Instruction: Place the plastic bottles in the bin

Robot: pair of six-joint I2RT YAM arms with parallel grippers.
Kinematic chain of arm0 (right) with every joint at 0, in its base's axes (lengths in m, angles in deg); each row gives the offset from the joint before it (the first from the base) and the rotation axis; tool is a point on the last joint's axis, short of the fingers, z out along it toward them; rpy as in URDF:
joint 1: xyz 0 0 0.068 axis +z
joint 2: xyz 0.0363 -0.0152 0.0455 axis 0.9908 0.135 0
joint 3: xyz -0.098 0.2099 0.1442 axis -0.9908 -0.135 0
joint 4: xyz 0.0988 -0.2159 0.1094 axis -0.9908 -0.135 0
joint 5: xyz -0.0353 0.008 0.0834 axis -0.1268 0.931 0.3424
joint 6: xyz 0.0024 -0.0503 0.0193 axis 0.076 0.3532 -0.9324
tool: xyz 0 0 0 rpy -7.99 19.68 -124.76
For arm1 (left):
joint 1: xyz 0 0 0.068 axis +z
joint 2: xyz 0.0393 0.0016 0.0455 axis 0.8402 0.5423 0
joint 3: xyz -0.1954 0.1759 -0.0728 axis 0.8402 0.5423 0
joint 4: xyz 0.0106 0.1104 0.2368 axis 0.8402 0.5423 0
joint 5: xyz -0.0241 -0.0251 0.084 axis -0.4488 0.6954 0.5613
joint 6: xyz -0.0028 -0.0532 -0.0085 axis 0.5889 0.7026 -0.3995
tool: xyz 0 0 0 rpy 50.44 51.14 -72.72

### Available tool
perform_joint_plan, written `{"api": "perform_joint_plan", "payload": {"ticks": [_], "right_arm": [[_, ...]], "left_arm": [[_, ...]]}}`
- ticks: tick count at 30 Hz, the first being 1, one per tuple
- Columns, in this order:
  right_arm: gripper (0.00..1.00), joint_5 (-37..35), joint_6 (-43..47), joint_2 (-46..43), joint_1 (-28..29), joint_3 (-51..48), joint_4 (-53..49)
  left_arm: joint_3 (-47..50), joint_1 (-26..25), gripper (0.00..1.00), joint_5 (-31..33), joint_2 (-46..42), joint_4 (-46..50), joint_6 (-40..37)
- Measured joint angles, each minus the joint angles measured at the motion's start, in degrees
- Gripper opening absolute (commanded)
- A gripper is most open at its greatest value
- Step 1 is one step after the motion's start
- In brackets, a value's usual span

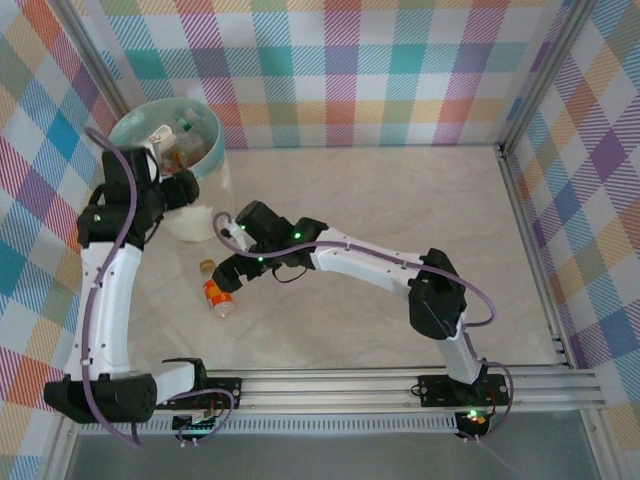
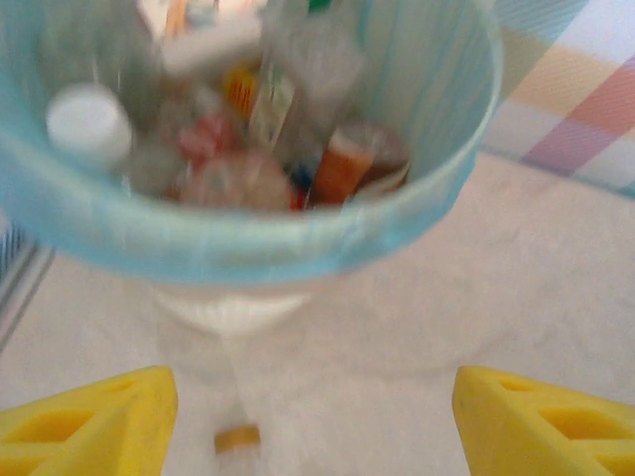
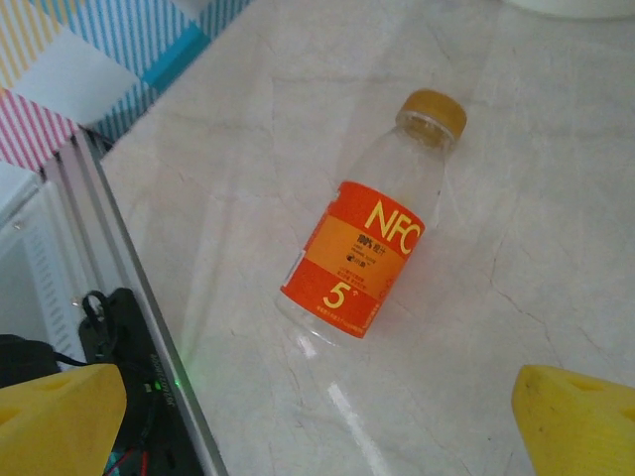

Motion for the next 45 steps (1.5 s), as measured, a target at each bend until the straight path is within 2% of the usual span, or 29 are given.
{"api": "perform_joint_plan", "payload": {"ticks": [6,11,19,26,35,39,45], "right_arm": [[0.99,-0.9,0.0,6.8,1.4,4.1,-0.5],[0.99,-1.4,0.0,12.1,2.1,8.2,-0.6],[0.99,-1.5,0.0,22.7,2.9,19.5,-2.7],[0.89,-2.2,0.0,29.8,2.9,26.9,-6.1],[0.65,-3.5,0.3,30.1,2.9,26.6,-8.9],[0.61,-3.9,0.5,28.7,2.9,23.4,-7.6],[0.59,-4.1,0.6,20.8,2.9,11.8,-6.3]], "left_arm": [[14.6,0.0,0.75,0.3,-11.1,-1.6,5.9],[23.1,0.0,0.76,4.3,-18.6,-3.4,8.9],[27.4,0.0,0.76,10.2,-24.4,-4.7,10.3],[27.7,0.0,0.77,12.4,-25.6,-5.1,10.3],[27.6,0.0,0.77,13.1,-25.6,-5.2,10.3],[27.1,0.0,0.77,13.2,-25.4,-5.1,10.3],[23.7,0.0,0.78,13.2,-24.5,-5.2,10.3]]}}
